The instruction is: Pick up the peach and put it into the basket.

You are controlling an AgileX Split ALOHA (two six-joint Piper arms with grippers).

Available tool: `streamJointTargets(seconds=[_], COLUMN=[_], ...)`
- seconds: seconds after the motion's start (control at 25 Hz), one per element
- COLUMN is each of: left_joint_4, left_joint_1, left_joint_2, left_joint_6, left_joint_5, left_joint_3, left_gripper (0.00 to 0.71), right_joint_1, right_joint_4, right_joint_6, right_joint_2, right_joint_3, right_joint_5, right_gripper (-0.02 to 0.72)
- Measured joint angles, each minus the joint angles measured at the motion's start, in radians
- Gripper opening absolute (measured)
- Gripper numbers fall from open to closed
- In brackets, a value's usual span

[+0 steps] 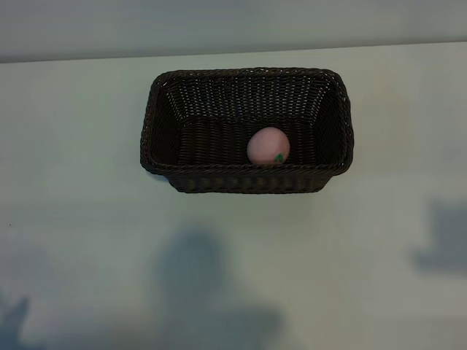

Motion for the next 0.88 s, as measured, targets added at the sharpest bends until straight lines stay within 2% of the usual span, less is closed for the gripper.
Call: streamJointTargets(seconds=[0.12,0.56,0.88], left_joint_4=[0.000,0.000,0.000], left_joint_1=[0.000,0.000,0.000], left_joint_2=[0.000,0.000,0.000], left_joint_6=[0.000,0.001,0.003], left_joint_5=[0.000,0.000,0.000], left_joint_3=[0.000,0.000,0.000], left_gripper=[0.428,0.428,0.428], right_joint_1=[0.000,0.000,0.000], right_joint_4=[-0.011,-0.018,-0.069], right_joint_6=[-0.001,0.000,0.000], right_joint_2=[-0.089,-0.294,-0.341], right_joint_3=[0.085,0.328,0.480], right_joint_5=[-0.023,-0.026,0.052], right_gripper=[0.597,0.595,0.595])
